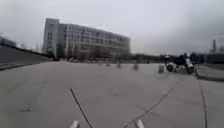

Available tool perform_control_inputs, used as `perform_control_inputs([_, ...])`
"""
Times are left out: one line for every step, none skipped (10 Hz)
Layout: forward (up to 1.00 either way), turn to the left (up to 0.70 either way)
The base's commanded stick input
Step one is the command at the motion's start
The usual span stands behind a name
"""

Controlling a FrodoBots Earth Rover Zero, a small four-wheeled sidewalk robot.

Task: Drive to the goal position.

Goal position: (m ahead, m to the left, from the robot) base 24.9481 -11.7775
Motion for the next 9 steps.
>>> perform_control_inputs([1.00, 0.00])
perform_control_inputs([1.00, 0.00])
perform_control_inputs([1.00, 0.00])
perform_control_inputs([1.00, 0.00])
perform_control_inputs([1.00, 0.00])
perform_control_inputs([1.00, 0.00])
perform_control_inputs([1.00, 0.00])
perform_control_inputs([1.00, 0.00])
perform_control_inputs([1.00, 0.00])
